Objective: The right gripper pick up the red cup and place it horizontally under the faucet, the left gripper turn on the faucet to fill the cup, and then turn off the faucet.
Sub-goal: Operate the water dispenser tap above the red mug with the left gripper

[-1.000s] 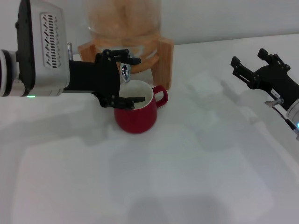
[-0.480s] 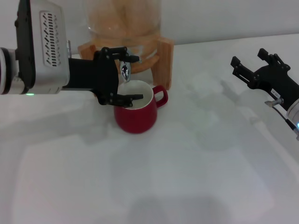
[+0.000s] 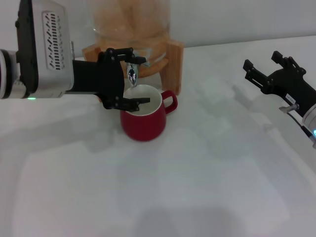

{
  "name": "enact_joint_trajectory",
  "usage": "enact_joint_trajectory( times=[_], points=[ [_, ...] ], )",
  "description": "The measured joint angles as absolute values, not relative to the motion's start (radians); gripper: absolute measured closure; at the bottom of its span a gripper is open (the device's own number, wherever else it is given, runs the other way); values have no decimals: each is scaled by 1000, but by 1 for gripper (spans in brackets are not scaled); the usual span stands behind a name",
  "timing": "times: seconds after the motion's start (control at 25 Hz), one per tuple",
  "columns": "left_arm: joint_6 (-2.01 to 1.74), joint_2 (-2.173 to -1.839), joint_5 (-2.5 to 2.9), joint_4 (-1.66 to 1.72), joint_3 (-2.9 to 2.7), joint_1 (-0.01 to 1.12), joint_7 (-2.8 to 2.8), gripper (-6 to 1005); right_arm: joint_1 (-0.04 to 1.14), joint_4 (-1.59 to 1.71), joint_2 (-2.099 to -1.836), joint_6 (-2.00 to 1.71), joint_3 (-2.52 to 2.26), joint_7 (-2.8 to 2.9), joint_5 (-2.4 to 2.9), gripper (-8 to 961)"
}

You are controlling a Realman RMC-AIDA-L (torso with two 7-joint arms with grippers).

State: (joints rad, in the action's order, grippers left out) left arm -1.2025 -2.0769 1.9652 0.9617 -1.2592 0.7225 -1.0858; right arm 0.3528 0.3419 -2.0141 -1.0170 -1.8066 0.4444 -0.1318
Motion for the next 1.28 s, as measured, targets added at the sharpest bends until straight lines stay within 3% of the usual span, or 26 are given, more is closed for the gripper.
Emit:
enact_joint_trajectory(
  times=[1.28],
  points=[
    [-1200,-2082,1944,958,-1263,729,-1066,142,353,339,-2014,-1034,-1808,446,-132,79]
  ],
)
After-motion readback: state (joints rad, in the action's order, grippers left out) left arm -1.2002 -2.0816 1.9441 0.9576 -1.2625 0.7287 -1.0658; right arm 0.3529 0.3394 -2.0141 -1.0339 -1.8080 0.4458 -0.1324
